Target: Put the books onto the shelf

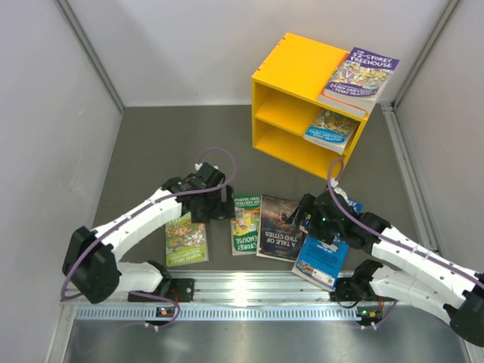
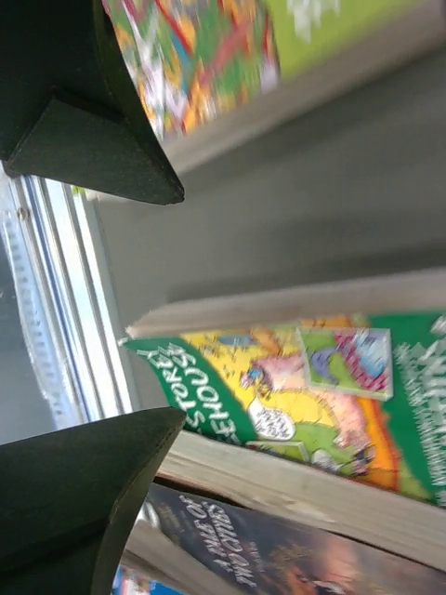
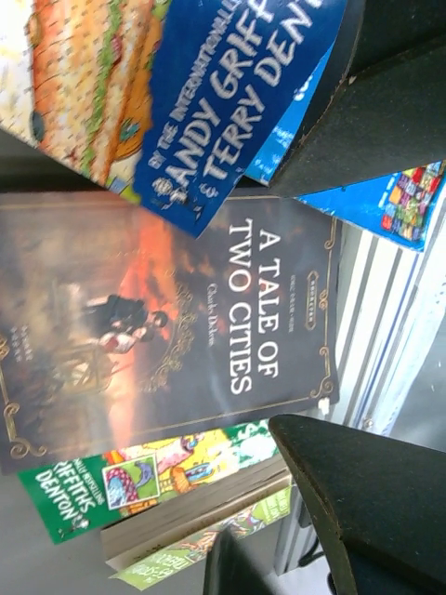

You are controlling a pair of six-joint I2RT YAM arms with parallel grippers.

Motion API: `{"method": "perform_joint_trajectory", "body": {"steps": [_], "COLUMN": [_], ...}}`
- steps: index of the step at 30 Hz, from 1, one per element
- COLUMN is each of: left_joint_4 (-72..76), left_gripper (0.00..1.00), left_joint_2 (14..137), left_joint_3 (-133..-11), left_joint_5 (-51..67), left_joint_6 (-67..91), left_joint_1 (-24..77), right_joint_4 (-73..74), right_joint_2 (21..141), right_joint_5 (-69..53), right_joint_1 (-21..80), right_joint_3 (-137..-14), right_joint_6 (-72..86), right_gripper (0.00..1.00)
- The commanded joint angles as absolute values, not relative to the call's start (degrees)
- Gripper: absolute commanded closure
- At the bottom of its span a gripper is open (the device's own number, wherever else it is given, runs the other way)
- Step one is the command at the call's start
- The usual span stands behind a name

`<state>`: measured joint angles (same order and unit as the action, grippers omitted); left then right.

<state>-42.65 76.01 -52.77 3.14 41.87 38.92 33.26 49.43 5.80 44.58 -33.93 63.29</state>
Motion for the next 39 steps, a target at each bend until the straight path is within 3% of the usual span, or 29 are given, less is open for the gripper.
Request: {"method": "perform_joint_trajectory", "body": {"steps": [1, 5, 14, 20, 25, 33, 39], "left_joint_4": [-52.0, -56.5, -54.1, -49.1, -46.2, -44.6, -45.3], "left_gripper": [0.05, 0.02, 0.01, 0.01, 0.01, 0.01, 0.01], "left_joint_2": [71.8, 70.1, 76.4, 80.8, 84.7, 85.7, 86.7], "left_joint_3": [-55.6, -54.2, -53.7, -50.3, -49.1, -47.5, -47.7], "left_joint_5": [-8.6, -13.4, -4.8, -0.8, 2.7, 4.0, 5.7], "left_joint_6": [38.2, 34.9, 32.1, 33.4, 34.8, 35.8, 35.9], "left_joint_1": [35.3, 24.3, -3.9, -8.4, -8.5, -8.4, -8.6], "right_joint_4": [33.3, 33.2, 29.5, 20.3, 14.9, 21.7, 23.9], "right_joint_2": [46.6, 46.5, 48.2, 58.3, 76.0, 108.8, 120.5], "right_joint_5": [5.4, 4.7, 0.4, -6.2, -11.8, -12.9, -12.7], "right_joint_1": [45.9, 45.8, 46.1, 47.6, 49.3, 54.7, 57.6], "right_joint_3": [-32.4, -32.1, -34.7, -42.9, -56.9, -85.7, -91.6], "right_joint_6": [64.2, 63.8, 61.3, 56.7, 50.6, 40.6, 41.3], "right_gripper": [0.0, 0.0, 0.0, 0.0, 0.0, 0.0, 0.0]}}
